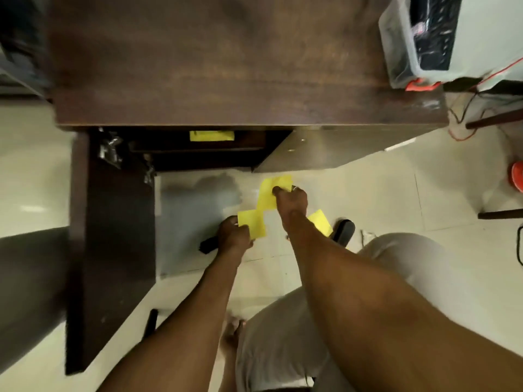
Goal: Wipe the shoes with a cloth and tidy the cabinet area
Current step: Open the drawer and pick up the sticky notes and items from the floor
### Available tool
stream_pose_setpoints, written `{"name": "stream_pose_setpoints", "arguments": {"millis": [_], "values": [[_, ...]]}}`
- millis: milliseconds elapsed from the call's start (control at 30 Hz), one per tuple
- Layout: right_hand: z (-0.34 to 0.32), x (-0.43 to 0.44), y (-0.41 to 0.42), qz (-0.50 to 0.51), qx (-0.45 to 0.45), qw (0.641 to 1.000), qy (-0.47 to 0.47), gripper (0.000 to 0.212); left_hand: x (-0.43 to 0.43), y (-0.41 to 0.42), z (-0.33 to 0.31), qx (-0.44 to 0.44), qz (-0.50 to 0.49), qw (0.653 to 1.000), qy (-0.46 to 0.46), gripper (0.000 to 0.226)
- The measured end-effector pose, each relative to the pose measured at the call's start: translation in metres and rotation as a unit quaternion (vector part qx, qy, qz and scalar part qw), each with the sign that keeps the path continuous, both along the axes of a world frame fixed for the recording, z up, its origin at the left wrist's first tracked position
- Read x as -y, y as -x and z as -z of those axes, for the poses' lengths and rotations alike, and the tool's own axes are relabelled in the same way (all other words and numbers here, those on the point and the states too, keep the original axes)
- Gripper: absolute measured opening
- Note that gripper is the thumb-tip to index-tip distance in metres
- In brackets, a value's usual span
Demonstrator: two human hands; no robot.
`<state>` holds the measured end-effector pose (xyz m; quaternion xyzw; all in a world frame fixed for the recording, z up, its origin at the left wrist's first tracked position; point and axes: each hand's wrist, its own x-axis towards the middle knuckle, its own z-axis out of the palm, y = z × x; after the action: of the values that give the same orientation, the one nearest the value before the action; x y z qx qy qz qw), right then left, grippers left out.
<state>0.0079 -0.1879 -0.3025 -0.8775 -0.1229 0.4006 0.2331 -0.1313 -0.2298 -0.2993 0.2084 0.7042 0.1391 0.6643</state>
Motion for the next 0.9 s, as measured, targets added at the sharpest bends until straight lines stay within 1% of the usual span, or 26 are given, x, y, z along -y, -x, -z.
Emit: {"name": "stream_pose_setpoints", "arguments": {"millis": [100,167,267,367,500,567,633,733,833,867,900], "values": [[-0.024,0.014,0.041,-0.073,-0.048,0.995,-0.039,0.031,-0.01,0.026,-0.031,0.012,-0.07,0.997,-0.016,0.023],[-0.036,0.023,0.06,-0.097,-0.05,0.992,-0.059,0.03,-0.012,0.038,-0.046,0.024,-0.091,0.995,-0.021,0.025],[-0.049,0.029,0.076,-0.13,-0.072,0.986,-0.081,0.021,-0.017,0.052,-0.066,0.045,-0.079,0.995,-0.035,0.027],[-0.06,0.027,0.084,-0.162,-0.093,0.977,-0.103,0.02,-0.02,0.065,-0.08,0.057,-0.051,0.995,-0.063,0.023],[-0.07,0.024,0.09,-0.183,-0.114,0.97,-0.114,0.028,-0.013,0.076,-0.087,0.056,-0.012,0.991,-0.123,0.008],[-0.072,0.021,0.091,-0.182,-0.128,0.968,-0.113,0.031,-0.012,0.078,-0.087,0.053,-0.007,0.989,-0.136,0.011],[-0.07,0.018,0.093,-0.172,-0.14,0.969,-0.115,0.035,-0.015,0.081,-0.084,0.047,-0.019,0.99,-0.132,0.014],[-0.068,0.009,0.1,-0.176,-0.142,0.966,-0.123,0.044,-0.021,0.085,-0.081,0.022,-0.051,0.989,-0.134,0.027],[-0.066,-0.004,0.114,-0.177,-0.148,0.963,-0.137,0.059,-0.035,0.09,-0.08,-0.013,-0.101,0.984,-0.146,0.028],[-0.068,-0.009,0.118,-0.166,-0.163,0.963,-0.138,0.06,-0.041,0.092,-0.079,-0.019,-0.115,0.981,-0.153,0.026],[-0.07,-0.016,0.123,-0.156,-0.18,0.962,-0.136,0.055,-0.049,0.094,-0.077,-0.024,-0.126,0.979,-0.157,0.027]]}}
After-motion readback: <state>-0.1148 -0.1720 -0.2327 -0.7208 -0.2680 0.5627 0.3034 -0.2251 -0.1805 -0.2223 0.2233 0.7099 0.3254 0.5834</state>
